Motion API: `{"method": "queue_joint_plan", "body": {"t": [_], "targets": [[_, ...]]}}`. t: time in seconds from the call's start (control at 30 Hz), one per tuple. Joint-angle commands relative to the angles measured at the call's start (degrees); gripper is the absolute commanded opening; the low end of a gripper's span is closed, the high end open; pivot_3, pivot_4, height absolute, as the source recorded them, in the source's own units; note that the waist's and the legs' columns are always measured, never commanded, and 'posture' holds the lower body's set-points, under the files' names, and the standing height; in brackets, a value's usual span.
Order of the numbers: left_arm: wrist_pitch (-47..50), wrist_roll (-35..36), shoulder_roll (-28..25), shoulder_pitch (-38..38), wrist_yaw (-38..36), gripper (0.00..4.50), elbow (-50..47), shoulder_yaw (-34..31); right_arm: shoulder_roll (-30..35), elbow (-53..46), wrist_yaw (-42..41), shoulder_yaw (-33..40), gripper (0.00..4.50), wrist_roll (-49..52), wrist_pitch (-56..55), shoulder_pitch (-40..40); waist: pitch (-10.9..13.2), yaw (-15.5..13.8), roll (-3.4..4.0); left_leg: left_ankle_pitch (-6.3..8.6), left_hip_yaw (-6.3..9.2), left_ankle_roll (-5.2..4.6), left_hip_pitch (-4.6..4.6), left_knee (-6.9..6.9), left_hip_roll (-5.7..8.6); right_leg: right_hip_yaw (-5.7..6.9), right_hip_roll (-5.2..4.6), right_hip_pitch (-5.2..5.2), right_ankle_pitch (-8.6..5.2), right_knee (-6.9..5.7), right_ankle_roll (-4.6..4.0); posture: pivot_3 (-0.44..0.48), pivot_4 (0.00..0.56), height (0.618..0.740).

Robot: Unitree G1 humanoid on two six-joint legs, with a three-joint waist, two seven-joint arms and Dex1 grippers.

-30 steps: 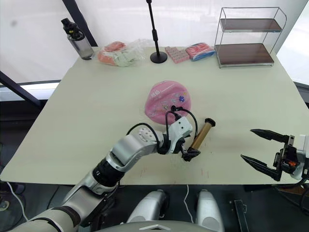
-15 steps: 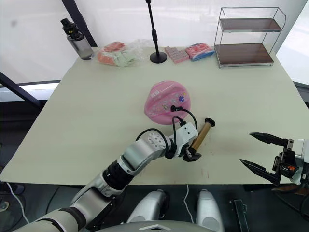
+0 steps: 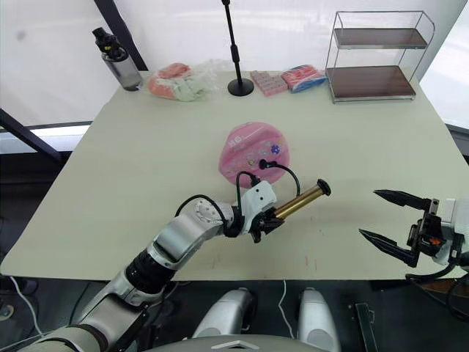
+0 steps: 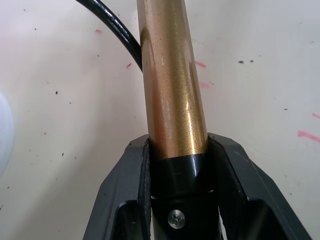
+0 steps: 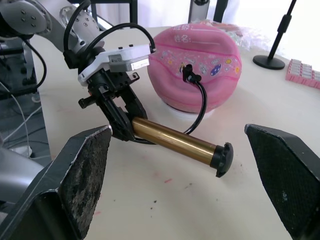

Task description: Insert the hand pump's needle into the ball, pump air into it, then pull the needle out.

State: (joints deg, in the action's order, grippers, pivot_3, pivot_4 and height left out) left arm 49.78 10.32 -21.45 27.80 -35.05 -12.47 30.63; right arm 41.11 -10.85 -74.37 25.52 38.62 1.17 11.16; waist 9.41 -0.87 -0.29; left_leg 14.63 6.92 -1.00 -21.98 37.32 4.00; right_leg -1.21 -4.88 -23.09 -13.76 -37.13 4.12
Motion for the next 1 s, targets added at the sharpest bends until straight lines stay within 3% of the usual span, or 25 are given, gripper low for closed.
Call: {"method": "queue_joint_plan", "body": {"t": [0.03, 0.13, 0.27, 0.43, 0.67, 1.0], "targets": [[-7.4, 1.5, -1.0, -1.6, -3.4, 1.18, -1.7, -3.8, -1.6, -3.2, 5.0, -0.5, 4.5, 2.4, 3.4, -1.4, 0.0, 0.1, -0.01, 0.0, -0.01, 0.0, 0.0, 0.0, 0.0, 0.0, 0.0, 0.0, 0.0, 0.02, 0.0, 0.0, 0.15, 0.74], [-11.7, 2.7, -1.5, -3.4, -5.6, 1.18, -1.4, -6.4, -4.5, -7.3, 12.2, -2.6, 4.5, 4.5, 8.7, -2.1, 0.0, 0.2, 0.0, -0.02, -0.01, 0.04, 0.01, -0.01, -0.06, -0.04, 0.0, -0.02, 0.01, 0.02, -0.03, 0.0, 0.15, 0.74], [-22.2, 5.9, 1.1, -7.5, -8.6, 1.18, 0.5, -11.2, -9.1, -10.3, 21.7, -4.1, 4.5, 9.7, 15.7, -3.9, 0.0, 0.1, 0.03, 0.0, -0.03, 0.0, -0.01, 0.01, -0.09, -0.03, -0.03, -0.03, 0.05, 0.02, -0.08, 0.0, 0.15, 0.74], [-28.5, 7.9, 3.5, -11.0, -10.6, 1.18, 2.0, -14.0, -12.4, -12.5, 36.1, -5.7, 4.5, 14.9, 26.3, -7.3, 0.0, 0.1, 0.02, 0.02, -0.04, -0.02, -0.02, 0.0, -0.07, -0.02, -0.03, -0.06, 0.06, 0.04, -0.09, 0.0, 0.15, 0.74], [-35.1, 6.8, 3.7, -14.5, -12.8, 1.18, 4.5, -13.8, -19.1, -13.6, 56.9, -7.9, 4.5, 34.7, 40.1, -13.7, 0.0, 0.2, 0.05, 0.1, -0.05, -0.17, 0.0, -0.01, -0.1, -0.04, 0.02, -0.08, 0.1, 0.02, -0.15, 0.0, 0.15, 0.74], [-38.3, 6.6, 3.9, -14.5, -14.2, 1.18, 6.8, -13.6, -22.4, -11.0, 68.0, -9.5, 4.5, 47.5, 42.9, -21.2, 0.0, 0.3, 0.06, 0.11, -0.05, -0.21, -0.01, -0.01, -0.11, -0.02, 0.13, -0.09, 0.1, 0.02, -0.15, 0.0, 0.15, 0.74]]}}
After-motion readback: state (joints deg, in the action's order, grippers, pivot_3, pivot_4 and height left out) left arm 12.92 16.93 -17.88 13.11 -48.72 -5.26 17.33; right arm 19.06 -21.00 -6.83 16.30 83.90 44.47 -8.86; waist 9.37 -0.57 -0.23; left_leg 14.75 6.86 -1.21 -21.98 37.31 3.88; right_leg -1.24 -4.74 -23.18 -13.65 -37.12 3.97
